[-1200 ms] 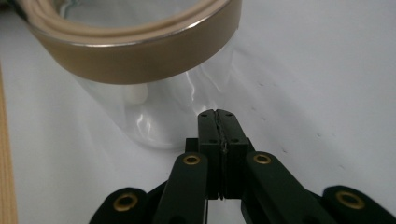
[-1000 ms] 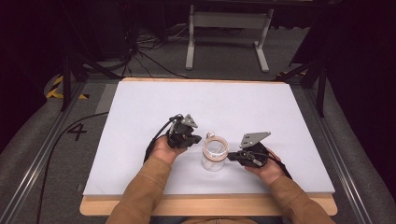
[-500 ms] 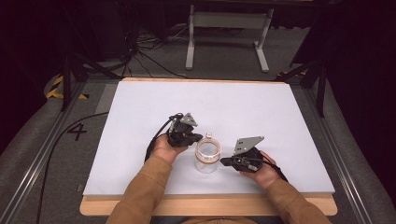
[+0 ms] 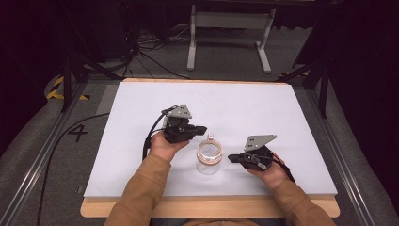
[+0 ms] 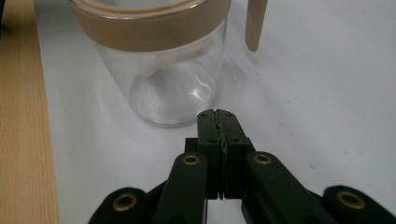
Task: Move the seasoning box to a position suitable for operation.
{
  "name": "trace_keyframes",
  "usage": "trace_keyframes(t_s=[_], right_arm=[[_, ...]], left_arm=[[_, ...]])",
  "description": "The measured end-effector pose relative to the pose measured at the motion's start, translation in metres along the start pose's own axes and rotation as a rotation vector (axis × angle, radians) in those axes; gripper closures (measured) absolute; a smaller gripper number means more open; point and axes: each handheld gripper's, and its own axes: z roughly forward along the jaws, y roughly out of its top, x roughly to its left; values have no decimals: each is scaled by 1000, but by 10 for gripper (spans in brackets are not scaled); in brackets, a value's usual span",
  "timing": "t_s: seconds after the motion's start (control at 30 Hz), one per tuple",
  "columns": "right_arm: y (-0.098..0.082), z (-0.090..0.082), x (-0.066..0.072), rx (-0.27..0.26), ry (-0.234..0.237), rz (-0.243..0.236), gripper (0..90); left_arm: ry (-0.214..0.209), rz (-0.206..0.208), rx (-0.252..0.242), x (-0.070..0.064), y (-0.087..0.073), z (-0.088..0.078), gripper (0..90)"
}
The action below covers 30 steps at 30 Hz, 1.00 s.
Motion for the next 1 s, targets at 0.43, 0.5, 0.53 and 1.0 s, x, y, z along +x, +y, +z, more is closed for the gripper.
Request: trace_keyframes(t_s=[0.43,0.5,0.53,1.0], right_arm=[[0,-4,9,-18,22,-8,893],[1,-5,10,-23,26,-12,892],[1,-5,11,-23,29,-10,893],[12,-8,25,-69,72,-26,893]], left_arm=[[-1,-2,37,2,2,16,899],[-8,-4,35,4,2,16,899],[-8,-8,40,4,2,16,899],[-15,-7,32,5,1,16,900]])
